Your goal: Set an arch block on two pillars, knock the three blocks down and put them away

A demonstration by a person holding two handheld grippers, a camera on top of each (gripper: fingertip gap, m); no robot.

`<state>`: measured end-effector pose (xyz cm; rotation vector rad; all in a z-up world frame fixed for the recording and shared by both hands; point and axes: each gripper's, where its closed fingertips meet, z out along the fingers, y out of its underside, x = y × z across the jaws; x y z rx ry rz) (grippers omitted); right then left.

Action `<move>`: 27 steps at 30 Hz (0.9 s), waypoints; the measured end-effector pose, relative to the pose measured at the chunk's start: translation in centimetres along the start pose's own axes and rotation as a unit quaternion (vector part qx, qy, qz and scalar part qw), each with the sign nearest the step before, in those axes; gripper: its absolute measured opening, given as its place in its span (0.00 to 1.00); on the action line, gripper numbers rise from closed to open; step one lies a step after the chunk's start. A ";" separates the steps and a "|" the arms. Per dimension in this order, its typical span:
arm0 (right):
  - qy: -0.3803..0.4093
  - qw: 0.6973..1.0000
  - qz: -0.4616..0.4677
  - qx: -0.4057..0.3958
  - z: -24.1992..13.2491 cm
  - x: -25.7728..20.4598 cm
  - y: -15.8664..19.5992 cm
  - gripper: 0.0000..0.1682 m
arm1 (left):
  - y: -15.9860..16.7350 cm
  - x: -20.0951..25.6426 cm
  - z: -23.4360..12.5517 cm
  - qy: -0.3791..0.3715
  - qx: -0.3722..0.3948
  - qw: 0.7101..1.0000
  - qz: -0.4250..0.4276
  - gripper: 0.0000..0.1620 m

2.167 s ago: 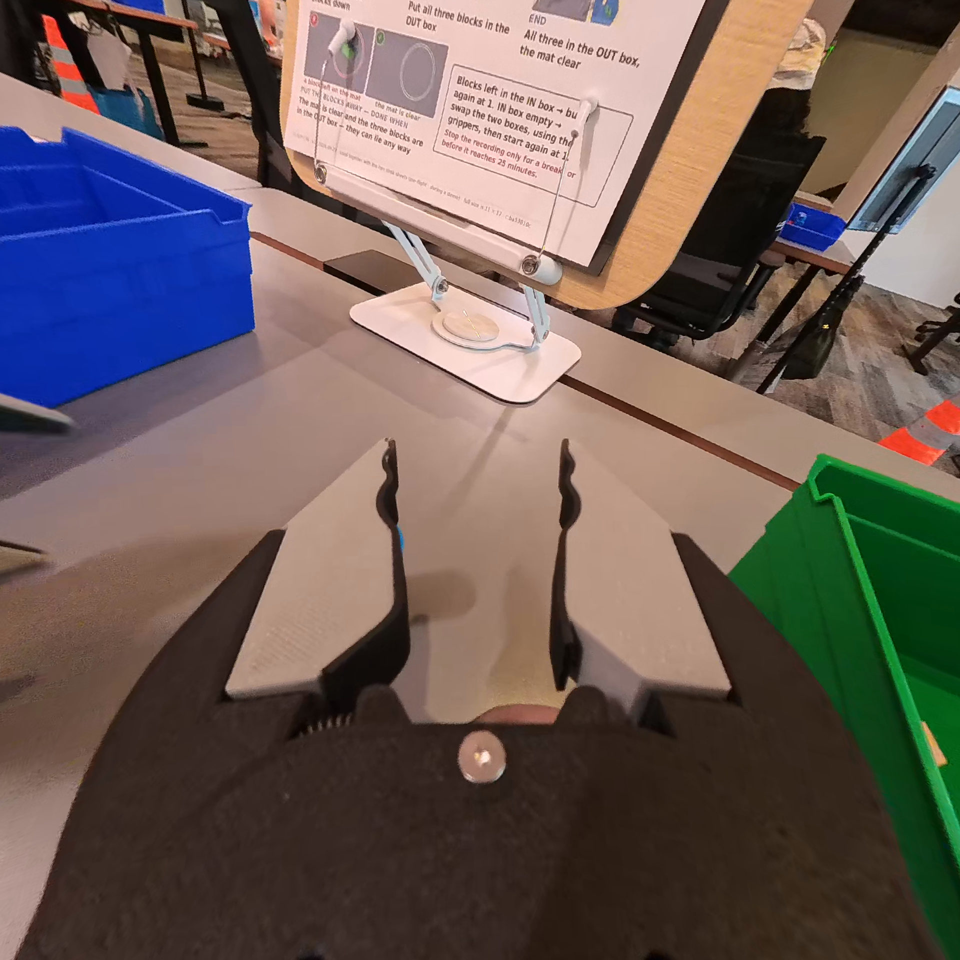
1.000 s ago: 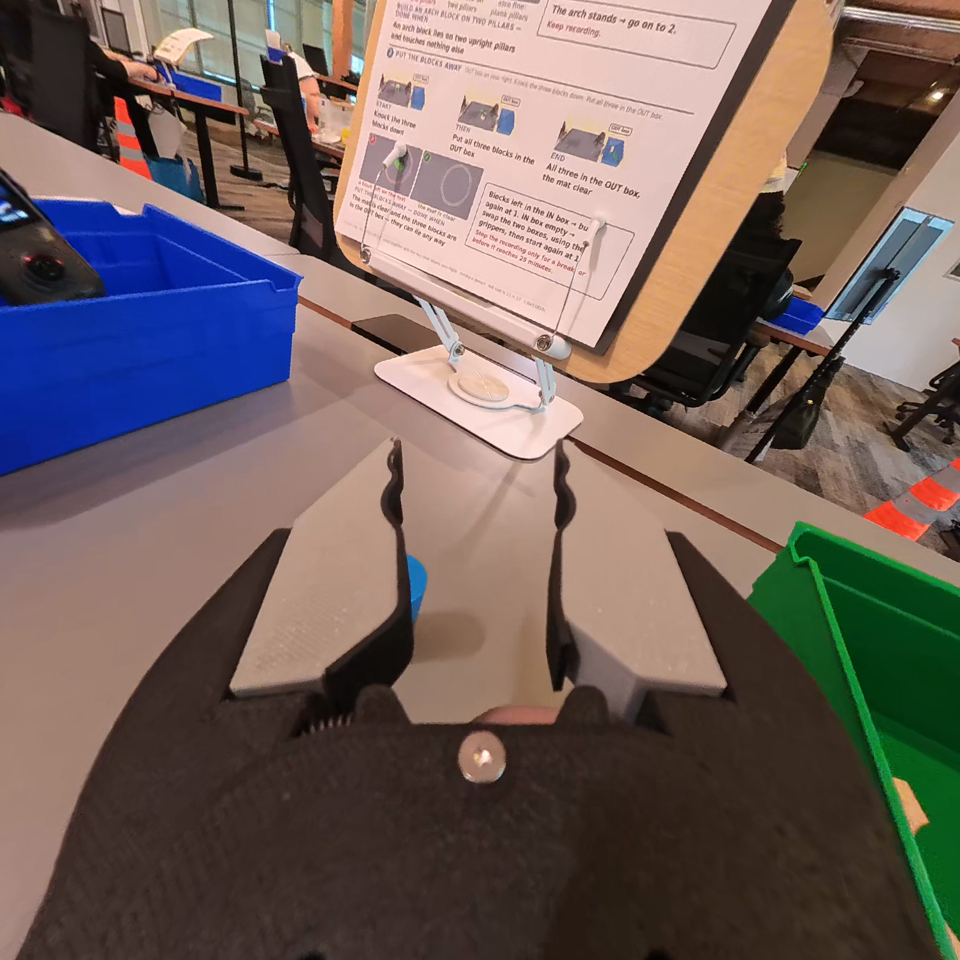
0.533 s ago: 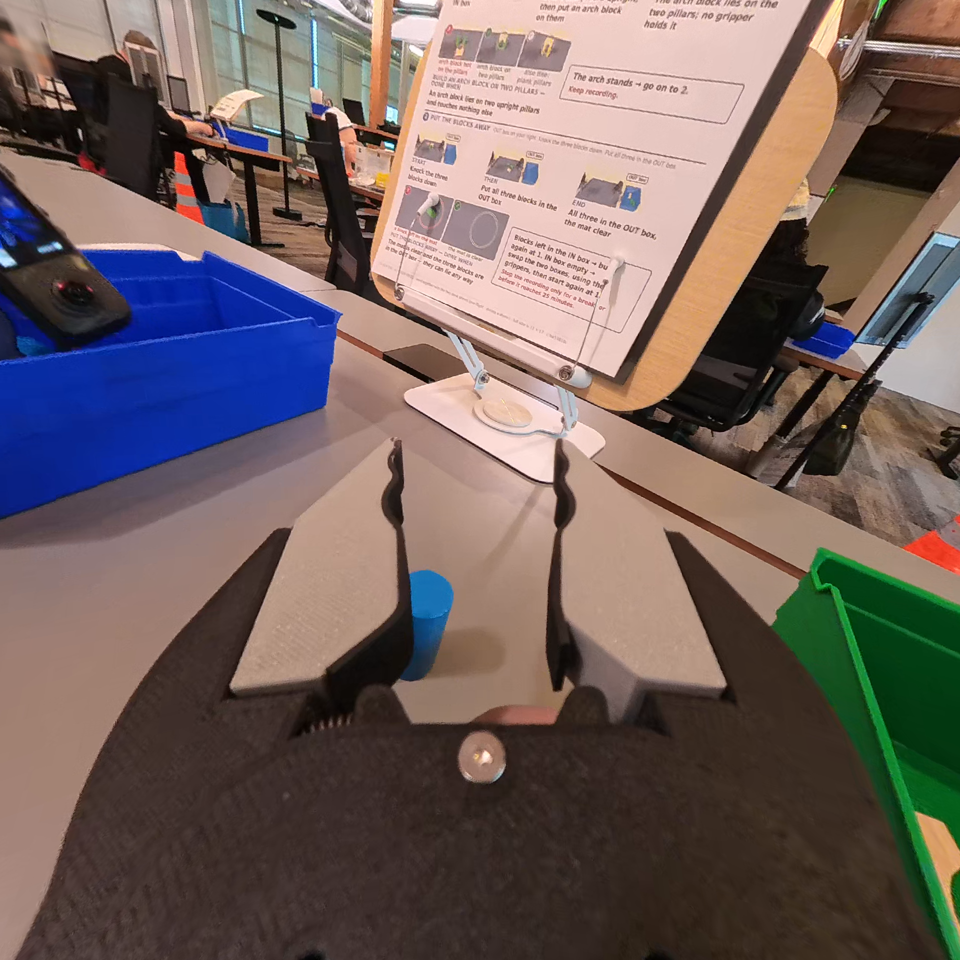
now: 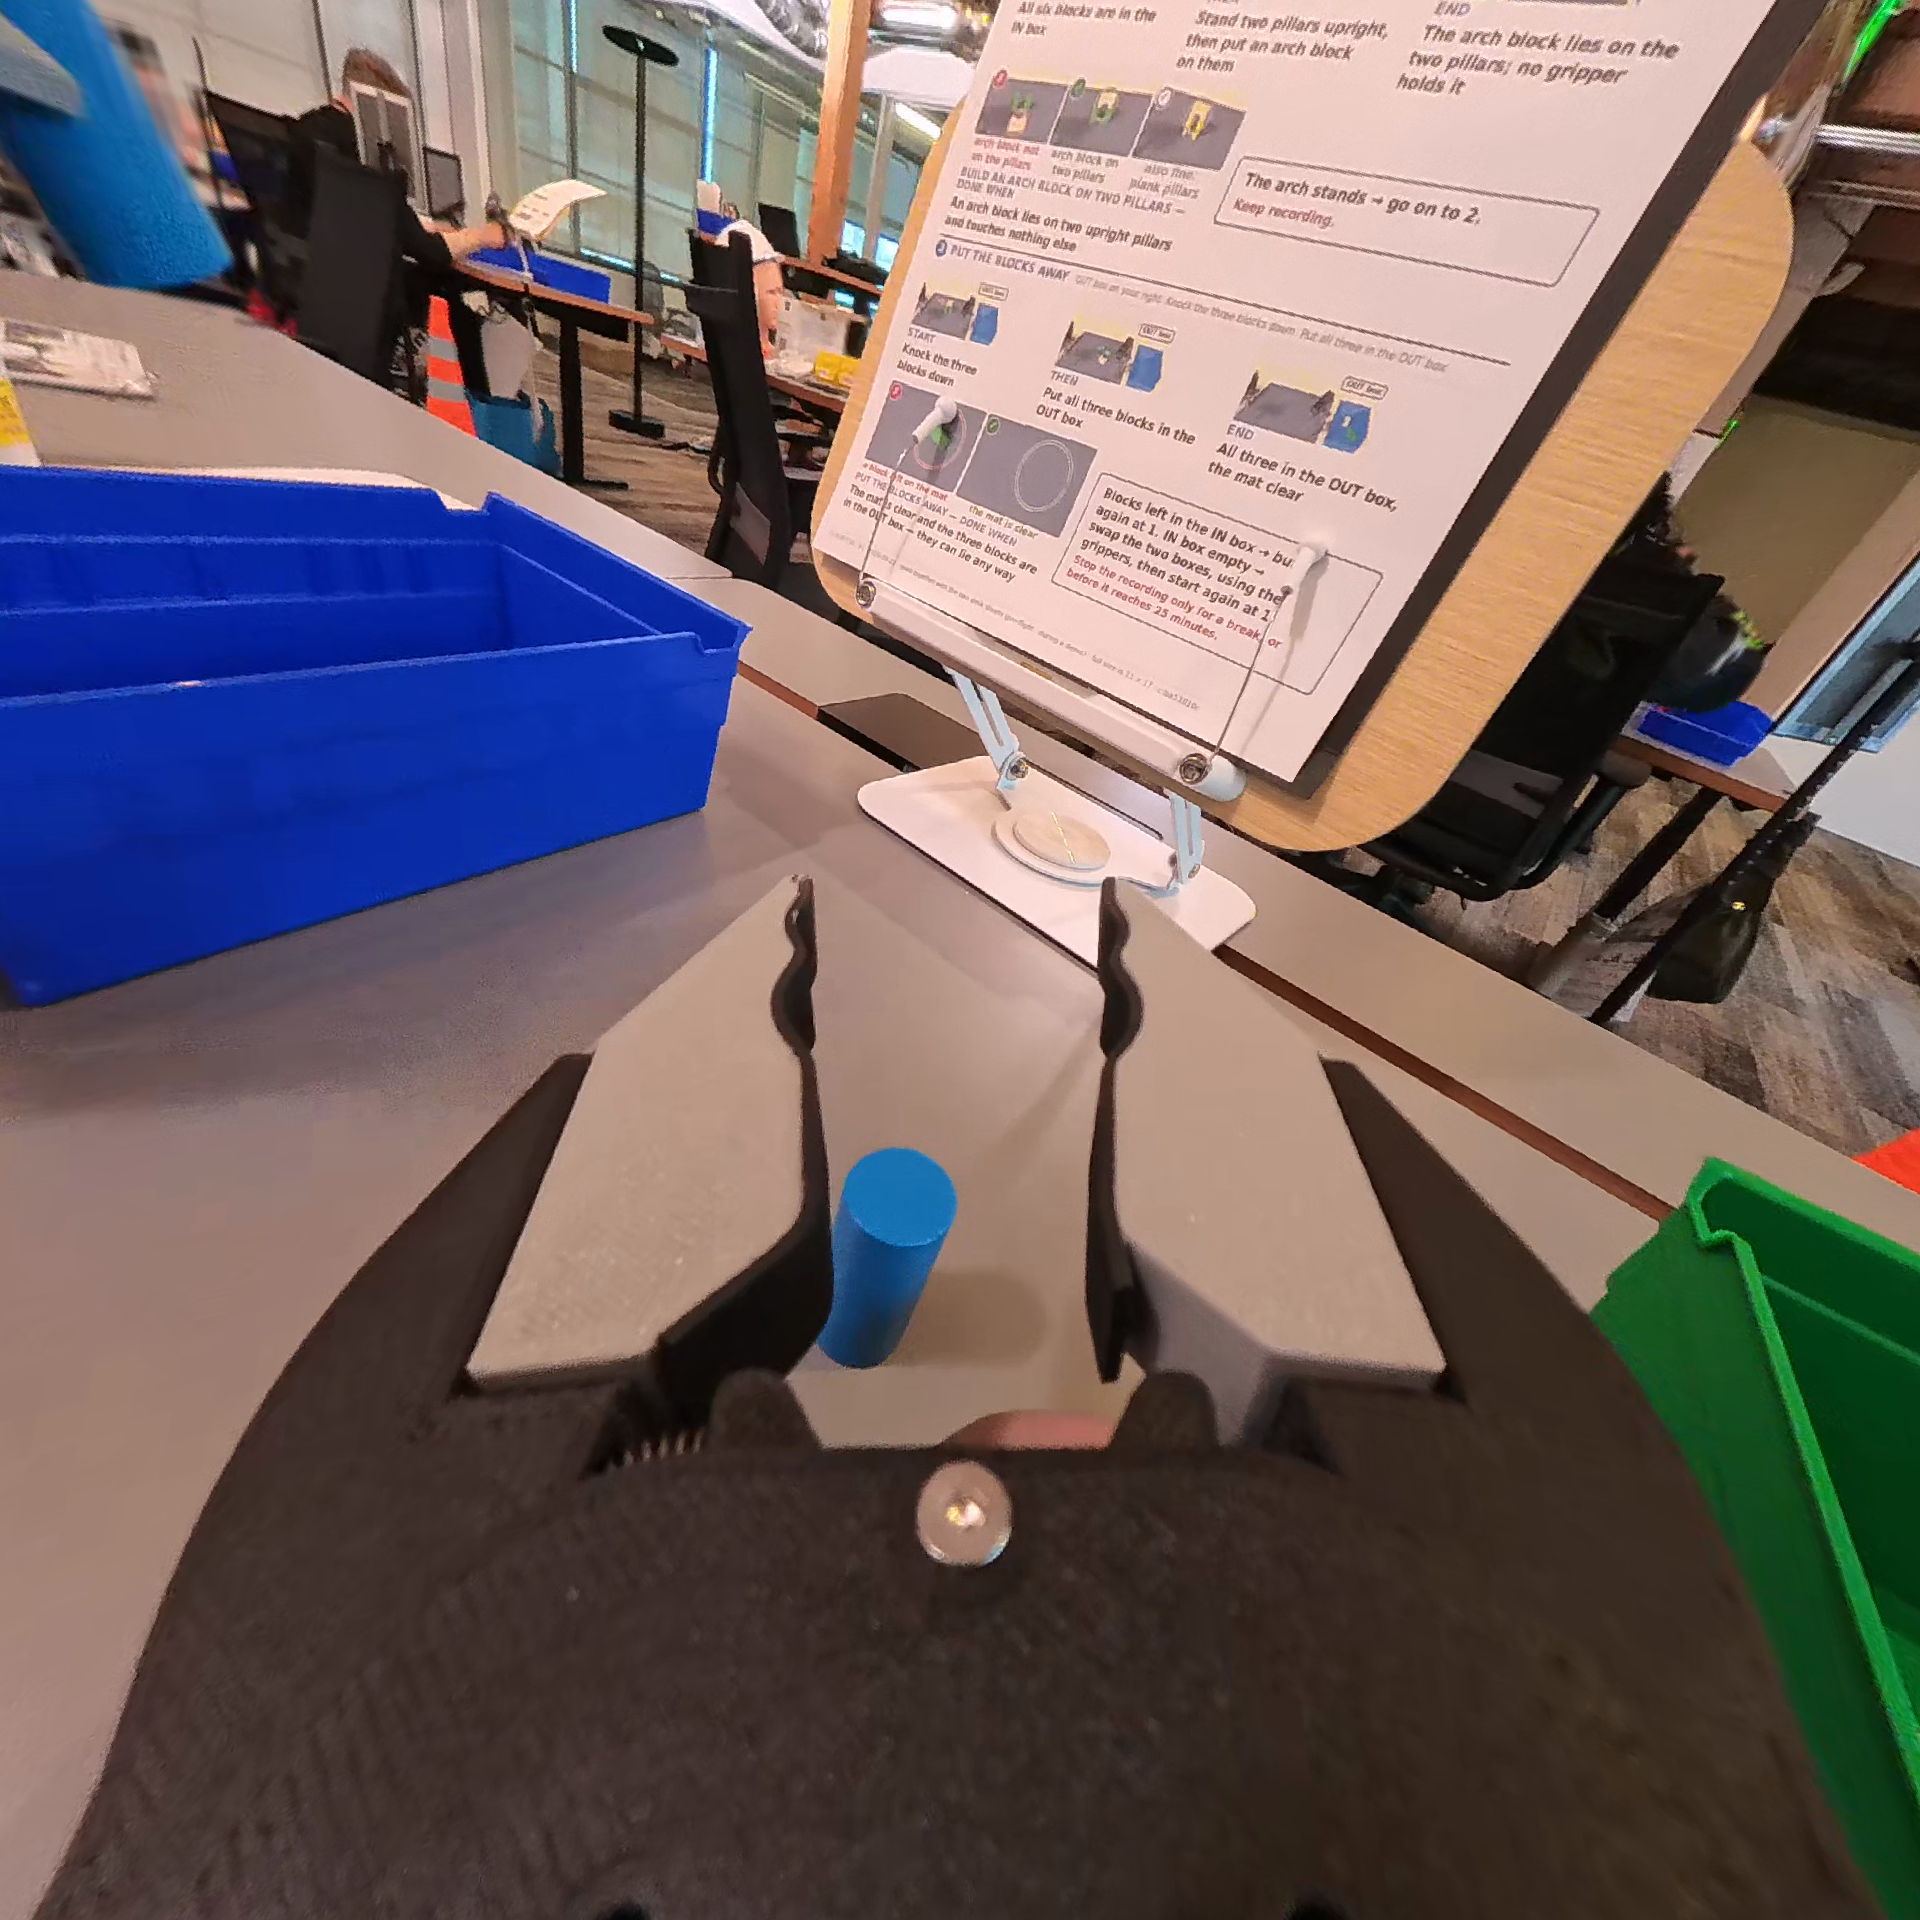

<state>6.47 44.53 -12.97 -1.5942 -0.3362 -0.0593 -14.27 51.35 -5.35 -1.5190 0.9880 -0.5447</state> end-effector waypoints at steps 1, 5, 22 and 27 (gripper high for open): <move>0.000 1.000 0.007 0.001 0.0 0.1 0.1 0.31 | -0.6 2.3 0.1 0.014 0.029 0.999 -0.023 0.18; 0.002 0.999 0.052 0.001 -0.1 1.4 0.6 0.31 | 1.8 9.4 4.0 0.041 0.030 0.997 -0.053 0.19; 0.011 0.997 0.073 -0.023 0.3 2.7 2.2 0.30 | 13.4 12.4 13.6 0.077 -0.106 0.986 -0.099 0.18; 0.010 0.998 0.057 -0.035 0.6 2.3 2.7 0.30 | 14.8 11.9 13.4 0.073 -0.145 0.980 -0.116 0.18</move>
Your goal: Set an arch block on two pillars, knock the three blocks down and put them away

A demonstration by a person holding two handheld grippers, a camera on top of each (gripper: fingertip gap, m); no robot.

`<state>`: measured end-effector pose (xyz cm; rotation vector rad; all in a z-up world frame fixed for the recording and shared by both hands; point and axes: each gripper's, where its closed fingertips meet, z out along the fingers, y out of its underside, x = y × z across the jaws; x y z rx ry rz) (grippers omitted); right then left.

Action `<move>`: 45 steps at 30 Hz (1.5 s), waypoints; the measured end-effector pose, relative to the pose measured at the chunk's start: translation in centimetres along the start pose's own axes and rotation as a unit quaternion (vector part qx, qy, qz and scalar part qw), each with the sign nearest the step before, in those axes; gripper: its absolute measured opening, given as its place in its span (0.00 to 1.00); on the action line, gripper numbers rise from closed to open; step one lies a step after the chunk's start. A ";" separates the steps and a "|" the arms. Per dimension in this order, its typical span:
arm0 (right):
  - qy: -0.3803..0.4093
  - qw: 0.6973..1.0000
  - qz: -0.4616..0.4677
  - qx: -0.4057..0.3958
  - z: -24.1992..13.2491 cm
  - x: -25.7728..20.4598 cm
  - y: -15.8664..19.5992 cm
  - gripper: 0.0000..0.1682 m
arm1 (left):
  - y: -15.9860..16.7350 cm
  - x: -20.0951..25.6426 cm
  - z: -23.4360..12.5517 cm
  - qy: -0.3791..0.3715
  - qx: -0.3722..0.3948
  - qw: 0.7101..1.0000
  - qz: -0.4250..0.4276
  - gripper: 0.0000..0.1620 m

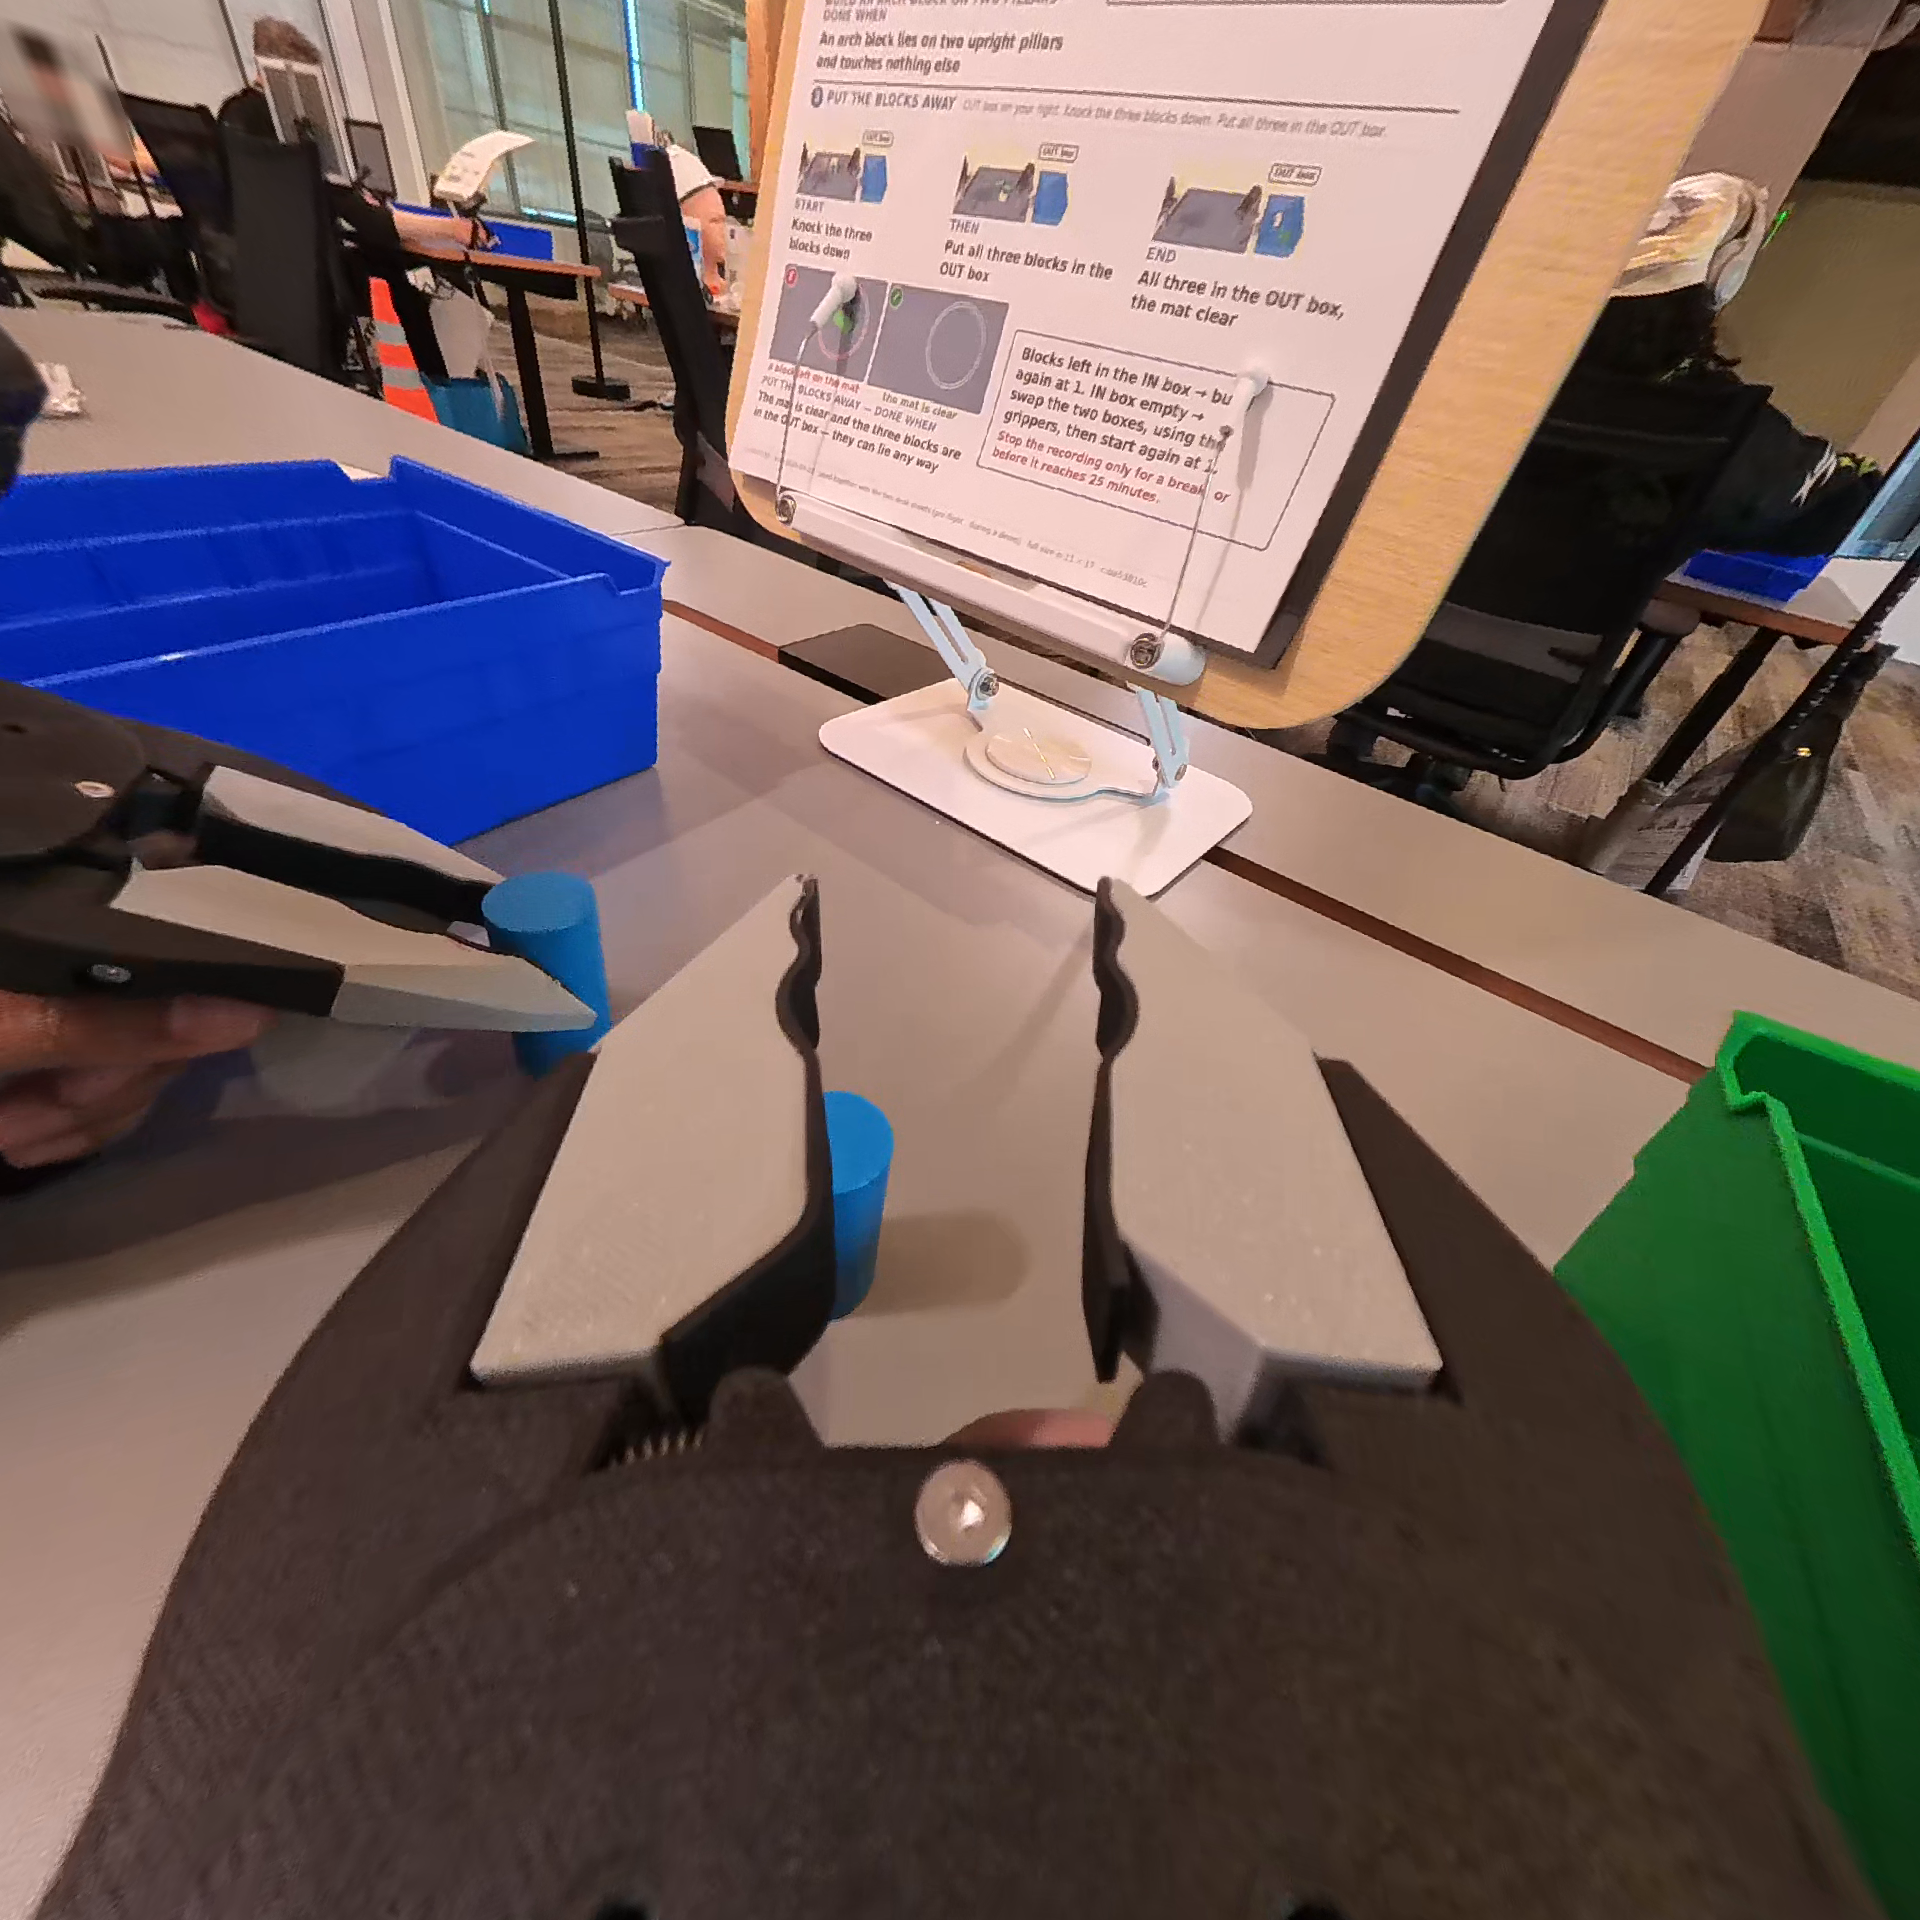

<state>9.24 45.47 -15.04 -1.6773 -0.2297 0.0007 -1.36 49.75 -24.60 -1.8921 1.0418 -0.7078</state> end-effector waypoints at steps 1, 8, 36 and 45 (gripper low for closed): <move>0.000 1.000 0.000 0.000 0.0 0.0 0.0 0.30 | 0.2 -0.2 0.0 -0.006 -0.006 1.000 0.001 0.18; 0.006 1.000 0.003 0.001 0.0 0.4 0.2 0.30 | 0.6 -0.8 -0.2 -0.020 -0.015 1.000 -0.007 0.18; 0.054 0.988 -0.027 -0.146 0.8 1.7 5.7 0.24 | 0.7 0.6 -0.1 -0.004 -0.014 1.000 0.020 0.18; 0.073 0.973 -0.018 -0.218 0.0 2.5 8.7 0.23 | 0.6 0.6 0.0 -0.008 -0.015 1.000 0.025 0.18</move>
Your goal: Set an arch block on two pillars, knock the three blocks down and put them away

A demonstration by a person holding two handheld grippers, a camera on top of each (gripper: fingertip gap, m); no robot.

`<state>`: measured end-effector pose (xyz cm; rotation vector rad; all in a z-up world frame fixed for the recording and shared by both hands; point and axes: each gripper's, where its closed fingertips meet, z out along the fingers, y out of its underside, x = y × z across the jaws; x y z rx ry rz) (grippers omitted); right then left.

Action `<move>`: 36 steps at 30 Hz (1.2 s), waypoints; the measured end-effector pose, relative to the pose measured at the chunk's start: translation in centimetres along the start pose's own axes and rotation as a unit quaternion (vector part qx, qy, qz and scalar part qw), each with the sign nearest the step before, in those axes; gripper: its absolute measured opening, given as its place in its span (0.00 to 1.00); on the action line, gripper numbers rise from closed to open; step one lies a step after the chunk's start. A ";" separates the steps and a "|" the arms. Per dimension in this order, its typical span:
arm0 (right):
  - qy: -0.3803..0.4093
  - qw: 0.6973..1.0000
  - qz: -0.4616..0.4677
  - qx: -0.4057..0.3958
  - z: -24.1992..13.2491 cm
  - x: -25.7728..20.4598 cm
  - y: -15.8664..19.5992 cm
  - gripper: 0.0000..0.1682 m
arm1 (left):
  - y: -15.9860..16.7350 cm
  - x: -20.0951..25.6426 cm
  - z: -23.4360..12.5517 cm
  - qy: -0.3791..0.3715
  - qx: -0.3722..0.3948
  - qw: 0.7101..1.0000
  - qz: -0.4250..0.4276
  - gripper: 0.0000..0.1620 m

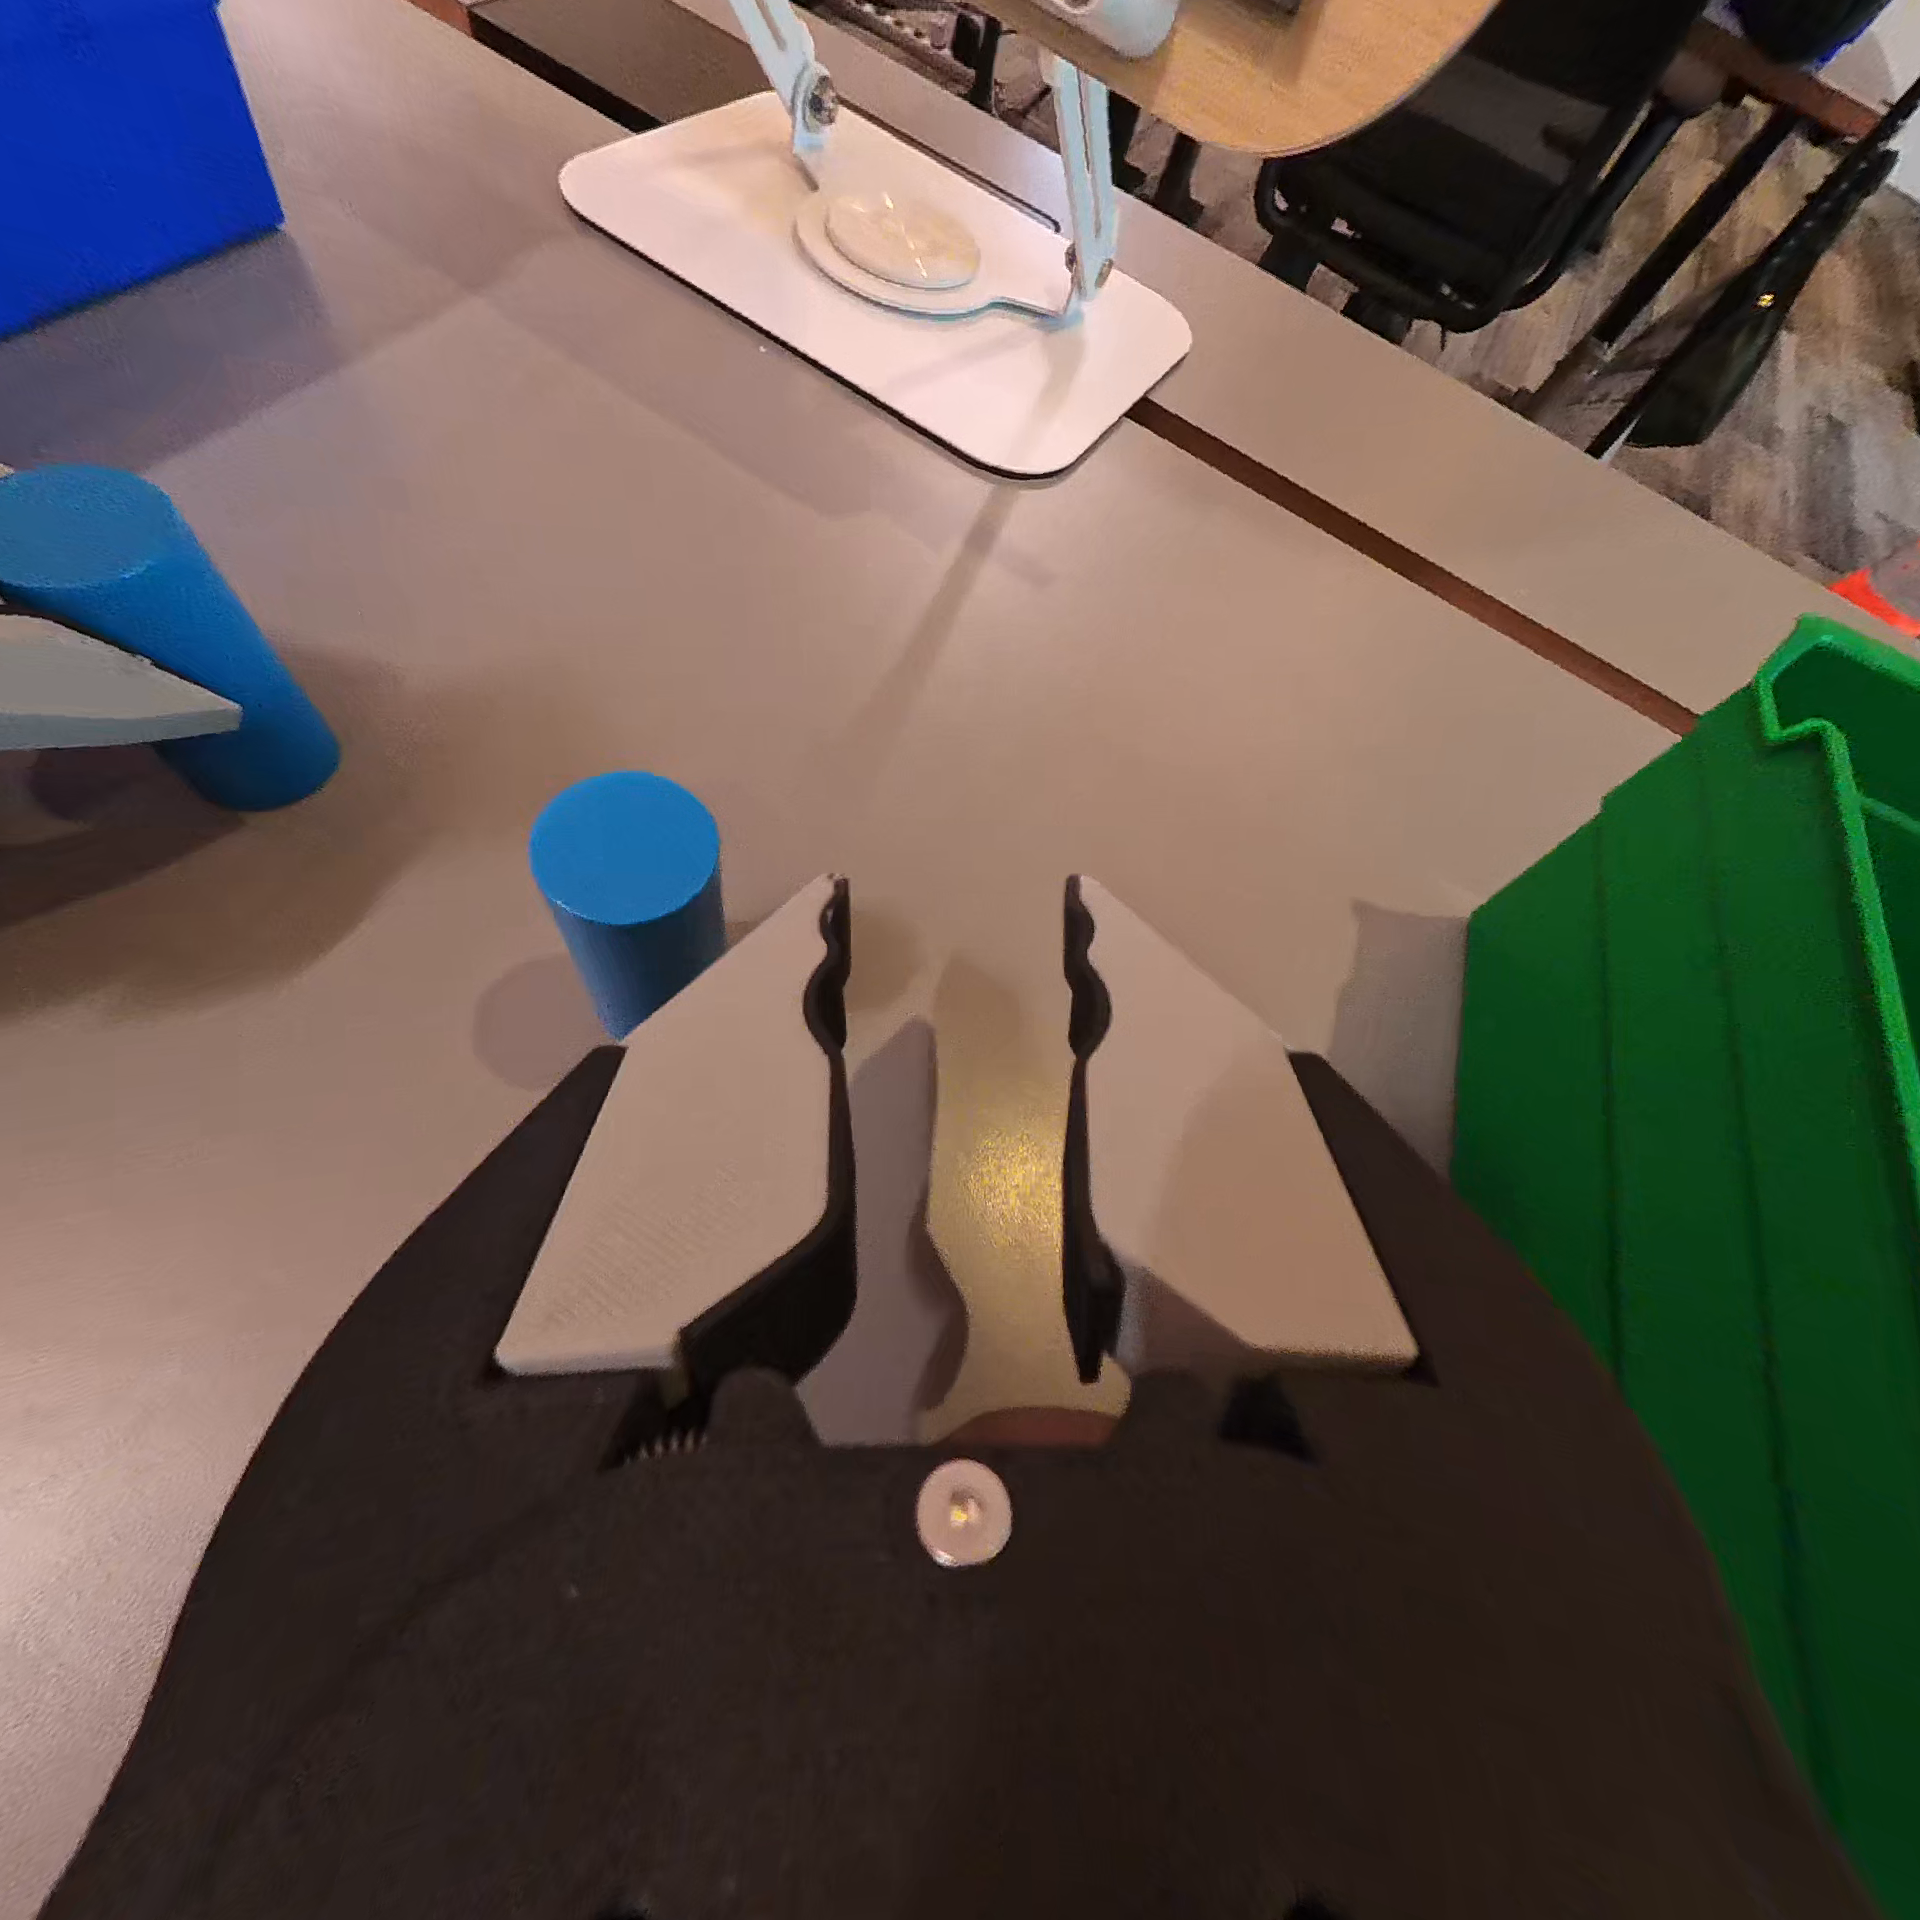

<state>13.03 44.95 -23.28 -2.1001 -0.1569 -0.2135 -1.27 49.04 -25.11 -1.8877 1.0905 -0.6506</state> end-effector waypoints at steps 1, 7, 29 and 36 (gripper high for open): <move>-0.004 1.000 0.004 -0.003 0.0 0.0 0.2 0.23 | 0.0 0.1 0.0 0.000 0.000 1.000 0.001 0.18; -0.042 0.998 0.000 -0.050 1.0 -1.7 2.1 0.24 | 0.0 0.2 0.0 0.001 0.000 1.000 0.002 0.18; -0.056 0.997 -0.005 -0.045 1.0 -2.2 1.9 0.26 | -0.4 0.3 0.0 0.008 0.008 1.000 -0.023 0.32; -0.033 0.999 0.011 -0.007 0.4 -0.8 0.6 0.25 | -2.5 1.9 -3.1 0.020 0.063 0.997 -0.040 0.47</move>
